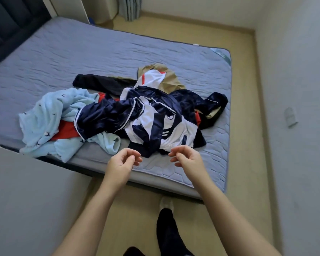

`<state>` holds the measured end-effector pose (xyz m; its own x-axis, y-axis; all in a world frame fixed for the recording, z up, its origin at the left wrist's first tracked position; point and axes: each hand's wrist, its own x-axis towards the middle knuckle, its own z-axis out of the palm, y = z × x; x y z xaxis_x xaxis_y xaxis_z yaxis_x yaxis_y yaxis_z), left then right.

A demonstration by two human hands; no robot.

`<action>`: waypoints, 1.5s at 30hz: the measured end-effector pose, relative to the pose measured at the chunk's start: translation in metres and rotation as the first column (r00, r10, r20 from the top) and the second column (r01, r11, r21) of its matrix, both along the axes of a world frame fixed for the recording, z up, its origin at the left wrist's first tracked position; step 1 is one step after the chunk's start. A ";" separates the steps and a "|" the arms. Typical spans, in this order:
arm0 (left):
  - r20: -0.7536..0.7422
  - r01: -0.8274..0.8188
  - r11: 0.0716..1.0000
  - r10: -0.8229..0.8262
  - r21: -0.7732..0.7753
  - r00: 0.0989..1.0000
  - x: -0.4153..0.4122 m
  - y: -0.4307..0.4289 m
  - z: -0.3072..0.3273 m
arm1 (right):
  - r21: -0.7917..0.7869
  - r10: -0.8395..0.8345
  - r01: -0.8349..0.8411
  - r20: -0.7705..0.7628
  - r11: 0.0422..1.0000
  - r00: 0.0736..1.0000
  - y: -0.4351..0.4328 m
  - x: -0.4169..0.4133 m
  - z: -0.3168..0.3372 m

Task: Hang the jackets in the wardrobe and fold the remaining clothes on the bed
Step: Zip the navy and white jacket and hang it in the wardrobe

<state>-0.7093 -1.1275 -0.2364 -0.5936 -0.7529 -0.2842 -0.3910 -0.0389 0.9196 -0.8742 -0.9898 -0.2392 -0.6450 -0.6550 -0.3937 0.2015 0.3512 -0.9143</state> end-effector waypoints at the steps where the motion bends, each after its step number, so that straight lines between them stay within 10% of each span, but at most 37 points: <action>1: 0.036 0.000 1.000 -0.001 0.010 0.999 -0.016 -0.012 -0.012 | 0.034 0.015 -0.015 -0.002 0.999 1.000 -0.013 -0.019 -0.013; 18: 0.420 -0.101 0.932 -0.059 0.348 0.906 -0.187 -0.169 -0.332 | 0.491 0.214 -0.287 0.201 0.822 0.956 -0.166 -0.153 -0.338; 23: 0.364 -0.033 0.973 -0.054 0.229 0.930 -0.206 -0.197 -0.396 | 0.589 0.349 -0.368 0.152 0.719 0.925 -0.194 -0.139 -0.395; 30: 0.289 0.232 0.943 -0.296 0.237 0.910 -0.242 -0.222 -0.422 | 0.780 0.237 -0.103 -0.059 0.617 0.970 -0.243 -0.101 -0.433; 35: 0.243 0.336 0.919 -0.380 0.204 0.893 -0.247 -0.228 -0.412 | 0.549 -0.204 0.180 -0.018 0.816 0.979 -0.243 -0.106 -0.441; 45: 0.456 0.722 0.480 -0.562 -0.499 0.690 -0.278 -0.219 -0.304 | 0.143 -0.016 0.009 0.045 0.990 0.999 -0.215 -0.140 -0.313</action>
<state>-0.9876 -1.3465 -0.5406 -0.9701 -0.2190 -0.1047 -0.2412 0.8204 0.5185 -1.0145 -1.2049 -0.5525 -0.6318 -0.5817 -0.5124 0.2475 0.4750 -0.8444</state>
